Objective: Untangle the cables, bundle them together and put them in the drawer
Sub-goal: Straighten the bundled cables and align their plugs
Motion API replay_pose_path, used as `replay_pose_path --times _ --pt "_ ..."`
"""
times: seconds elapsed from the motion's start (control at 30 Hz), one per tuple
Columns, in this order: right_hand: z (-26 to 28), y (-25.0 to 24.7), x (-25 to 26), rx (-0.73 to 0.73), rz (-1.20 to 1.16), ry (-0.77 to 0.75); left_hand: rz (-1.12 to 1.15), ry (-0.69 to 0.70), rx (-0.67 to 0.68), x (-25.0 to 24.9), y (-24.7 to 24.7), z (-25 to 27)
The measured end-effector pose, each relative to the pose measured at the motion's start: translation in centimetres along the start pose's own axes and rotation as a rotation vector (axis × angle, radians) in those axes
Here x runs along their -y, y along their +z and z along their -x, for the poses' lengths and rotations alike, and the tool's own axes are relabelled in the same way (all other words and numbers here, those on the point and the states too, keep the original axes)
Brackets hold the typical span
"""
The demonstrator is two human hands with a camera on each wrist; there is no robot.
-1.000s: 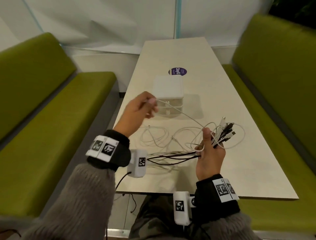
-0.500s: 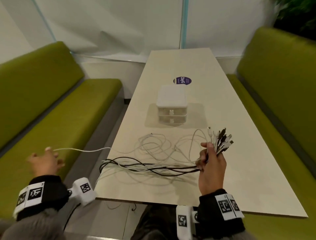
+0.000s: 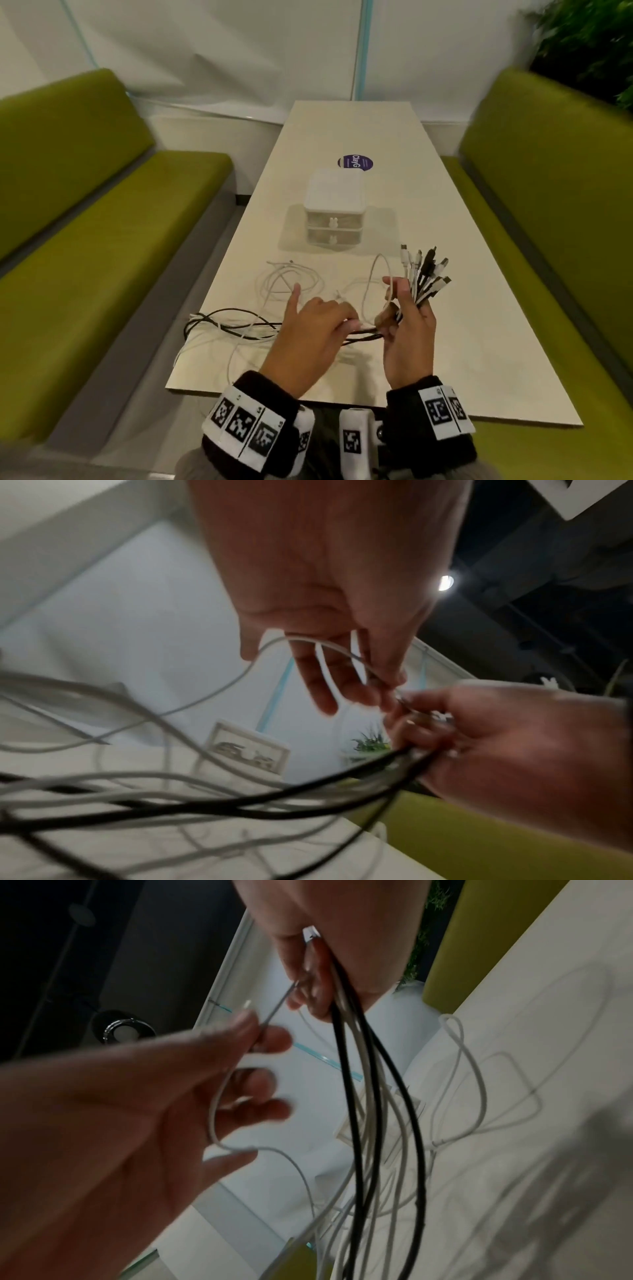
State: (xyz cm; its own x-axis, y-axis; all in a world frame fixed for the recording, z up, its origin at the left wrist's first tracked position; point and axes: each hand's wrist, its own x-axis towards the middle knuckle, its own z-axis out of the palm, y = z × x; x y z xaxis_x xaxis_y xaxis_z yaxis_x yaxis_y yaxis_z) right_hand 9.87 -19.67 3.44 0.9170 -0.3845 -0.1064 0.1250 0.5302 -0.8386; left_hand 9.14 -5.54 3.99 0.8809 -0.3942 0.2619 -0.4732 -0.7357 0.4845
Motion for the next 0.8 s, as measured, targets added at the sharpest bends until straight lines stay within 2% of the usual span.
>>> replay_pose_path --times 0.07,0.13,0.2,0.23,0.27,0.33,0.4,0.53,0.57,0.6,0.67,0.7,0.73,0.8 --pt "-0.3 -0.3 0.0 -0.036 -0.040 0.006 0.072 -0.019 -0.123 2.2 -1.6 0.1" --pt "-0.5 -0.5 0.0 -0.087 -0.086 0.034 0.024 -0.100 -0.327 5.2 -4.4 0.8" --pt "-0.6 -0.7 0.0 -0.129 -0.140 0.064 -0.110 -0.275 -0.507 8.2 -7.8 2.3" --pt "-0.6 -0.6 0.0 -0.141 -0.166 0.089 -0.196 -0.396 -0.547 9.5 -9.4 3.1" --pt "-0.5 -0.4 0.0 -0.145 -0.185 0.123 -0.287 -0.530 -0.545 10.7 -10.6 3.8" --pt "0.0 0.2 -0.3 -0.129 -0.191 0.190 -0.395 -0.712 -0.437 12.4 -12.0 4.2" --pt "0.6 1.0 -0.6 -0.108 -0.188 0.226 -0.370 -0.775 -0.325 13.3 -12.3 3.6" --pt "1.0 1.2 -0.4 -0.099 -0.256 0.206 -0.370 -0.885 -0.257 14.2 -12.3 2.1" --pt "1.0 1.1 -0.4 -0.106 -0.285 0.193 -0.396 -0.868 -0.255 14.1 -12.1 1.6" --pt "1.0 1.0 -0.4 -0.111 -0.313 0.183 -0.428 -0.795 -0.245 13.6 -11.7 1.1" --pt "0.9 1.0 -0.5 -0.125 -0.352 0.166 -0.432 -0.445 -0.159 11.7 -10.3 0.0" --pt "0.9 1.0 -0.6 -0.130 -0.361 0.161 -0.356 -0.273 -0.070 10.2 -9.0 -0.2" --pt "0.8 0.9 -0.6 -0.128 -0.368 0.160 -0.264 -0.168 0.054 8.5 -7.5 -0.1" --pt "0.7 0.9 -0.5 -0.106 -0.385 0.164 -0.163 -0.135 0.362 5.6 -4.1 0.2"
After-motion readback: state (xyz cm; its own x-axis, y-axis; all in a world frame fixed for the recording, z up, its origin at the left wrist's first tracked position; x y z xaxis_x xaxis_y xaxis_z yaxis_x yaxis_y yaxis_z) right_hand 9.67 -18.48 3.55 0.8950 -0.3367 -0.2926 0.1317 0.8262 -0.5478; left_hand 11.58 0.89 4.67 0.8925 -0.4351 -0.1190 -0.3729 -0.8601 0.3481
